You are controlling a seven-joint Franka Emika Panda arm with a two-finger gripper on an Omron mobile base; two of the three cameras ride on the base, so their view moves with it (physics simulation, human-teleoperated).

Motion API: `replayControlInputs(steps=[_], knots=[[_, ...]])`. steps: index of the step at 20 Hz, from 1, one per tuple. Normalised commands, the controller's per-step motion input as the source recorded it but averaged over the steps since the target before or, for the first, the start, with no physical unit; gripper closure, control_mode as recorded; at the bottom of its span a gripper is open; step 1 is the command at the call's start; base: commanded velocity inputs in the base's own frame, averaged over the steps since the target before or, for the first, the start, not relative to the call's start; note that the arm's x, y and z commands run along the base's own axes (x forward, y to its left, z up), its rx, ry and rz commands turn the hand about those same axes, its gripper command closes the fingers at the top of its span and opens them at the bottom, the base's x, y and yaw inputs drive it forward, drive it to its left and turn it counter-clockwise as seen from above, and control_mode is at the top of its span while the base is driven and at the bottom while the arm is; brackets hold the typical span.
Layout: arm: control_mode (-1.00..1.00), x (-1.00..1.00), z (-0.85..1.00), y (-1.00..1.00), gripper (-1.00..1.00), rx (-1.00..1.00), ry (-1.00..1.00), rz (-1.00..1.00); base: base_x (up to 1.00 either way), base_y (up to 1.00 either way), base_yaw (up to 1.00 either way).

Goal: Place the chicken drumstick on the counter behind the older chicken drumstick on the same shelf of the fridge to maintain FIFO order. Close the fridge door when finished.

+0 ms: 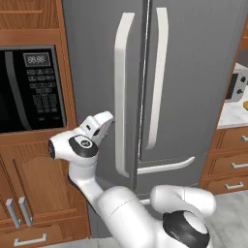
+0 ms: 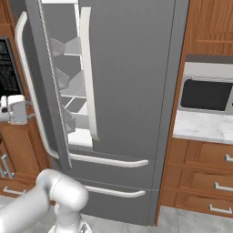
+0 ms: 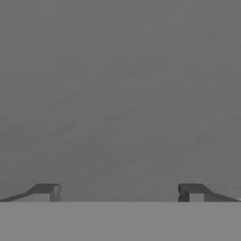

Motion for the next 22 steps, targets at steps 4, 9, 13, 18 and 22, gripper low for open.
replayControlInputs(steps=[4, 9, 13, 18, 22], knots=[[-1.0, 0.63, 0.01, -0.59, -1.0, 0.0, 0.0, 0.0, 0.0, 0.0, 0.0], [-1.0, 0.7, 0.06, -0.42, -1.0, 0.0, 0.0, 0.0, 0.0, 0.0, 0.0], [-1.0, 0.74, 0.06, -0.28, -1.0, 0.0, 0.0, 0.02, 0.0, 0.0, 0.0], [-1.0, 0.68, 0.04, -0.2, -1.0, 0.0, 0.0, 0.06, 0.0, 0.0, 0.0], [-1.0, 0.54, 0.0, -0.14, -1.0, 0.0, 0.0, 0.08, 0.0, 0.0, 0.0]])
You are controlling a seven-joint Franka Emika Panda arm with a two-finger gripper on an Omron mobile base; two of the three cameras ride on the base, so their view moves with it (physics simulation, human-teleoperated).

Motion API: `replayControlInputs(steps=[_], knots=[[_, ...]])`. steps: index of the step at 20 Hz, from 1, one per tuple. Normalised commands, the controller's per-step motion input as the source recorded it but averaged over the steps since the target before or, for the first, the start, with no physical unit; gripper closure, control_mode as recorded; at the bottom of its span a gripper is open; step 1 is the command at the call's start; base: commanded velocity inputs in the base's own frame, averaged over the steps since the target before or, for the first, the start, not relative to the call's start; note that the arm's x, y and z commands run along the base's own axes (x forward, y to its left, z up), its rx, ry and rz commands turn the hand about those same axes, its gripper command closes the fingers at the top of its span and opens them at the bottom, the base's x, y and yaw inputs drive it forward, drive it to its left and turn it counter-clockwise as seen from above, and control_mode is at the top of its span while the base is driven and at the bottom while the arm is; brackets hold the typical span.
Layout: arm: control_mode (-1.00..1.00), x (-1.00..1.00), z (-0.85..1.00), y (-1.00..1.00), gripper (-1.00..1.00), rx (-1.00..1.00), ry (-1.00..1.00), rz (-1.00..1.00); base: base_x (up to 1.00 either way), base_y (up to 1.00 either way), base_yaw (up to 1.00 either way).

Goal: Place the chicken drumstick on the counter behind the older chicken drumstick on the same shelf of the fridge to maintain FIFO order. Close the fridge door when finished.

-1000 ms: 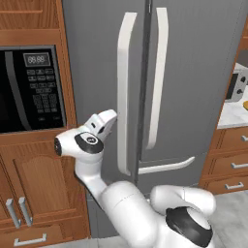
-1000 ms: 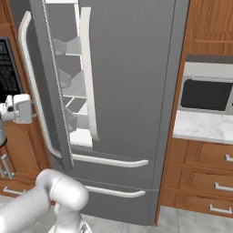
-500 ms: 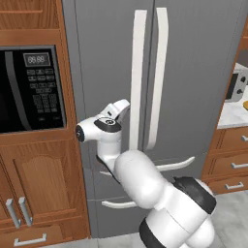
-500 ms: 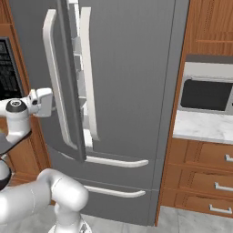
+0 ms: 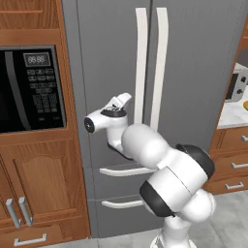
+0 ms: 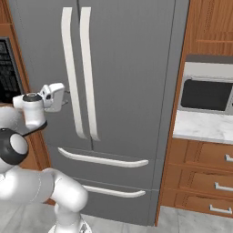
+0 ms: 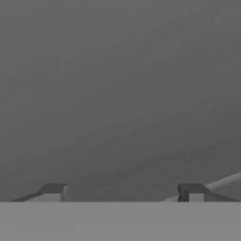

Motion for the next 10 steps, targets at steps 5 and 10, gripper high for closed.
replayControlInputs(steps=[5, 10], knots=[[-1.0, 0.62, 0.0, -0.08, -1.0, 0.0, 0.0, 0.09, 0.0, 0.0, 0.0], [-1.0, 0.61, 0.0, -0.08, -1.0, 0.0, 0.0, 0.08, 0.0, 0.0, 0.0]])
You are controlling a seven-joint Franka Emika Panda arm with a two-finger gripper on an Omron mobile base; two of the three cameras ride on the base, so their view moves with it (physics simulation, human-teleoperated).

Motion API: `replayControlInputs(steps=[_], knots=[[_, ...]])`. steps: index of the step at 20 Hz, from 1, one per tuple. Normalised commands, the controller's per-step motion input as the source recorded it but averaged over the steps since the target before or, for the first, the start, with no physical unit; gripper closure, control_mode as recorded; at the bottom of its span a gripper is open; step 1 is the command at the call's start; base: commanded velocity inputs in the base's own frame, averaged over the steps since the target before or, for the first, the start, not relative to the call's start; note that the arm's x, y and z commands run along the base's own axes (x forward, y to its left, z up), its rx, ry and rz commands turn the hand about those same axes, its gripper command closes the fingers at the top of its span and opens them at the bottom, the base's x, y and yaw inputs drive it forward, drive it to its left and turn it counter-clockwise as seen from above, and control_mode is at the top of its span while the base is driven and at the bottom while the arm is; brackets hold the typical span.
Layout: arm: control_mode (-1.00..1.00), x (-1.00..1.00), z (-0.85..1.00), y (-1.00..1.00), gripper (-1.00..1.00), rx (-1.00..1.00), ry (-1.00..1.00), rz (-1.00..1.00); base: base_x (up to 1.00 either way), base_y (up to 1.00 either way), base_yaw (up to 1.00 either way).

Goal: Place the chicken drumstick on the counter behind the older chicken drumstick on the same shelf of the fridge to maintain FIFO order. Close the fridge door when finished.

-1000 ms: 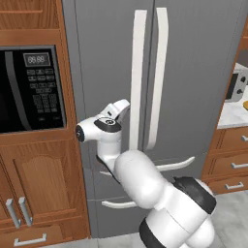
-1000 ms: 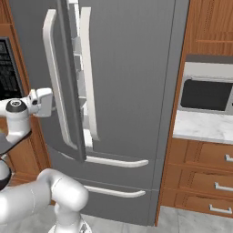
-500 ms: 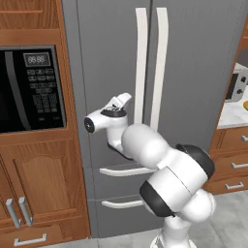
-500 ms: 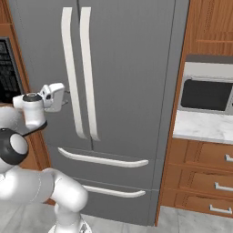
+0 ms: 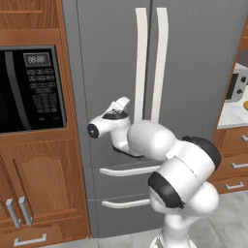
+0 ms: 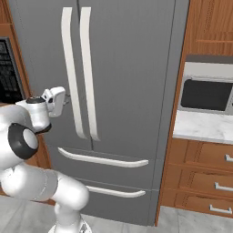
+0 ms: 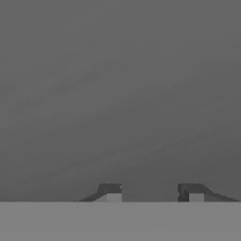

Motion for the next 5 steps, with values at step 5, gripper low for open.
replayControlInputs(steps=[5], knots=[[-1.0, 0.39, 0.0, -0.13, -1.0, 0.0, 0.0, 0.05, 0.0, 0.0, 0.0]])
